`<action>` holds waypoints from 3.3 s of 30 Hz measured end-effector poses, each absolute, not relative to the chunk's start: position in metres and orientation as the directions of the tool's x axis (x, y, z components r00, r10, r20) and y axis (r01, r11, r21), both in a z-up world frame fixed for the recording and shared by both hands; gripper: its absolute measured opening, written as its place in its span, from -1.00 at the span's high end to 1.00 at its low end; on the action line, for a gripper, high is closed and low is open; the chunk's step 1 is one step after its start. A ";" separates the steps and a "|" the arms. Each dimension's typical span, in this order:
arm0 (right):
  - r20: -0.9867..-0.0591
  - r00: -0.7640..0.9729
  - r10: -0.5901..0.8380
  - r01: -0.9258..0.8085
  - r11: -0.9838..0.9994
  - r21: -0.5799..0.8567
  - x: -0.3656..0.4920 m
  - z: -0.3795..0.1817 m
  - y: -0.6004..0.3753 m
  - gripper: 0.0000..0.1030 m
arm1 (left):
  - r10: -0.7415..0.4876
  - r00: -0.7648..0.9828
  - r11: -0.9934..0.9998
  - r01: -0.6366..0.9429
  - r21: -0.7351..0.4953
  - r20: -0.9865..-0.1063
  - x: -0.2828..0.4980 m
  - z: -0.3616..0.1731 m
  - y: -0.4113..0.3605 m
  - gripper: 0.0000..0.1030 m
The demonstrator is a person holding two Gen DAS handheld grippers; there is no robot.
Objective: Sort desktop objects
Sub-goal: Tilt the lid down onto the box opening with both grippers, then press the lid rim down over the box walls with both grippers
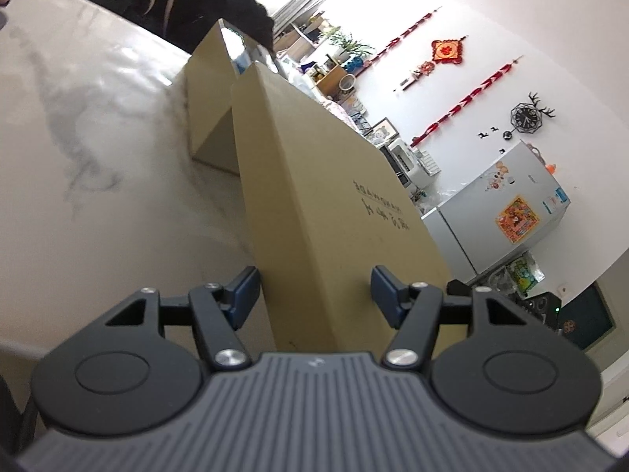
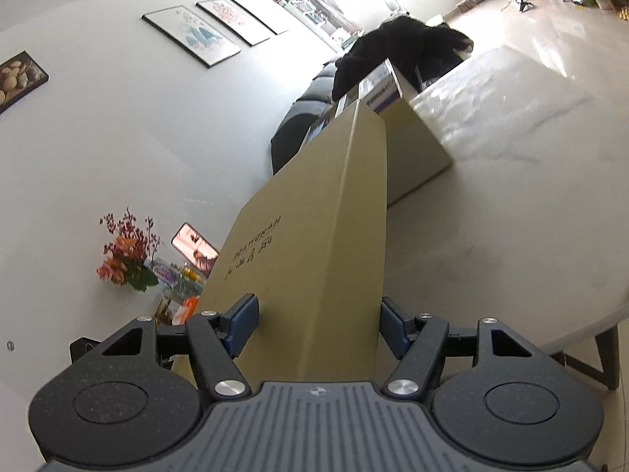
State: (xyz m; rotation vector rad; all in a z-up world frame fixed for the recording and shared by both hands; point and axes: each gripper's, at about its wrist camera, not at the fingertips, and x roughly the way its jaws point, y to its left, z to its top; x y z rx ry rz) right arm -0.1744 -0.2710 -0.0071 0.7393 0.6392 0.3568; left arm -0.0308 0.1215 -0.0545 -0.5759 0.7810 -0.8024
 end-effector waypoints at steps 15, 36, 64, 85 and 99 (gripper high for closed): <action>-0.378 0.789 0.485 -0.076 0.687 0.722 -0.149 0.017 -0.300 -0.33 | -0.812 0.458 0.558 0.431 -0.709 -0.361 -0.004 -0.044 0.102 -0.19; -0.393 0.777 0.492 -0.089 0.704 0.705 -0.050 0.043 -0.331 -0.33 | -0.798 0.500 0.550 0.380 -0.744 -0.335 0.070 -0.023 0.075 -0.19; -0.333 0.784 0.523 -0.110 0.647 0.755 0.081 0.045 -0.358 -0.33 | -0.731 0.587 0.613 0.338 -0.714 -0.349 0.155 0.006 0.062 -0.19; -0.342 0.790 0.509 -0.095 0.653 0.752 0.130 -0.010 -0.344 -0.33 | -0.725 0.586 0.605 0.290 -0.741 -0.362 0.190 -0.035 0.072 -0.19; -0.315 0.805 0.502 -0.118 0.657 0.745 0.139 -0.020 -0.347 -0.31 | -0.677 0.632 0.661 0.297 -0.689 -0.377 0.195 -0.033 0.068 -0.01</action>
